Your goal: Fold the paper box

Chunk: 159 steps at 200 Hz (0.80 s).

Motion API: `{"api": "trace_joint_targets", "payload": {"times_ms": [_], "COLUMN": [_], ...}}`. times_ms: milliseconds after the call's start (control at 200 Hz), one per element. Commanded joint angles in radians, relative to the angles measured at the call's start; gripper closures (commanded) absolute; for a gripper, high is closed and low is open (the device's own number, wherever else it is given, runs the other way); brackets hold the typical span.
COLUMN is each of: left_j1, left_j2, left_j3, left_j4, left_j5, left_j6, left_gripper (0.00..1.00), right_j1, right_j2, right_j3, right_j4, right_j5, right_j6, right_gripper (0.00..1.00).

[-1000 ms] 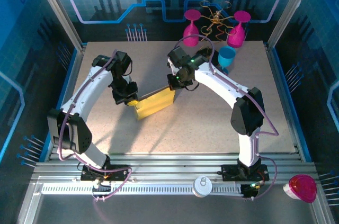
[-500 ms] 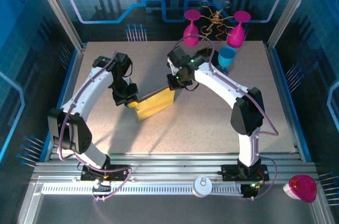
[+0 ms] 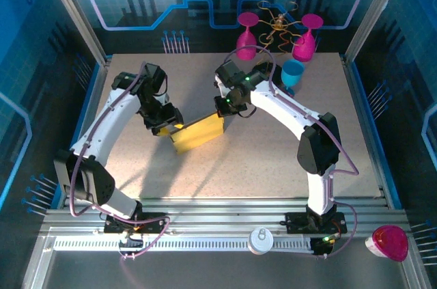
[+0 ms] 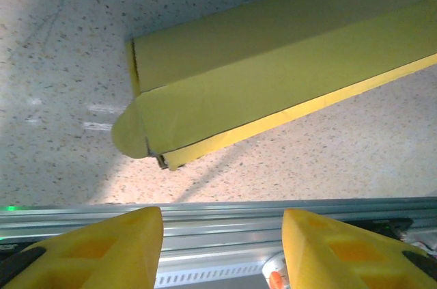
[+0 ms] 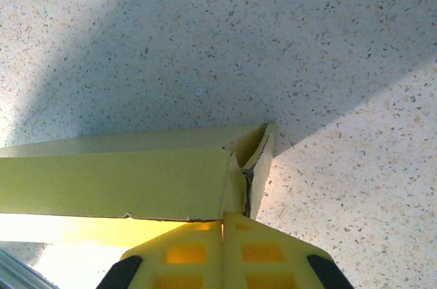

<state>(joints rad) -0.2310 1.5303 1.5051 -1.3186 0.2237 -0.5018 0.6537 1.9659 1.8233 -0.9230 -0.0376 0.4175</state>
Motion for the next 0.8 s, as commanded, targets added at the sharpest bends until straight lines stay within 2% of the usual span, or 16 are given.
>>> {"api": "trace_joint_targets", "payload": {"times_ms": [0, 130, 225, 340, 430, 565, 620, 655, 790], "left_j1": [0.007, -0.01, -0.054, -0.113, -0.129, -0.131, -0.132, -0.136, -0.164], "left_j2": [-0.015, -0.007, 0.001, -0.059, -0.102, -0.106, -0.095, -0.09, -0.058], "left_j3": [0.024, 0.014, 0.018, -0.043, -0.091, -0.131, -0.134, -0.137, -0.148], "left_j4": [-0.053, -0.034, -0.007, 0.127, 0.198, 0.238, 0.249, 0.261, 0.299], "left_j5": [-0.074, -0.08, -0.15, -0.186, -0.181, -0.198, -0.191, -0.187, -0.172], "left_j6": [0.083, 0.171, 0.255, 0.399, 0.492, 0.629, 0.664, 0.686, 0.742], "left_gripper": [0.48, 0.44, 0.43, 0.39, 0.32, 0.3, 0.29, 0.22, 0.16], "right_j1": [0.003, 0.003, 0.003, 0.002, 0.002, 0.001, 0.001, 0.001, 0.001], "right_j2": [0.018, 0.019, 0.02, 0.022, 0.023, 0.023, 0.024, 0.024, 0.025], "right_j3": [-0.005, -0.002, 0.0, 0.003, 0.004, 0.002, 0.003, 0.004, 0.004], "right_j4": [-0.018, -0.017, -0.02, -0.022, -0.025, -0.026, -0.027, -0.028, -0.03], "right_j5": [-0.023, -0.023, -0.025, -0.026, -0.024, -0.025, -0.026, -0.025, -0.026], "right_j6": [-0.009, -0.009, -0.009, -0.008, -0.01, -0.011, -0.011, -0.013, -0.015], "right_gripper": [1.0, 1.0, 1.0, 1.0, 1.0, 1.0, 1.0, 1.0, 1.0]}}
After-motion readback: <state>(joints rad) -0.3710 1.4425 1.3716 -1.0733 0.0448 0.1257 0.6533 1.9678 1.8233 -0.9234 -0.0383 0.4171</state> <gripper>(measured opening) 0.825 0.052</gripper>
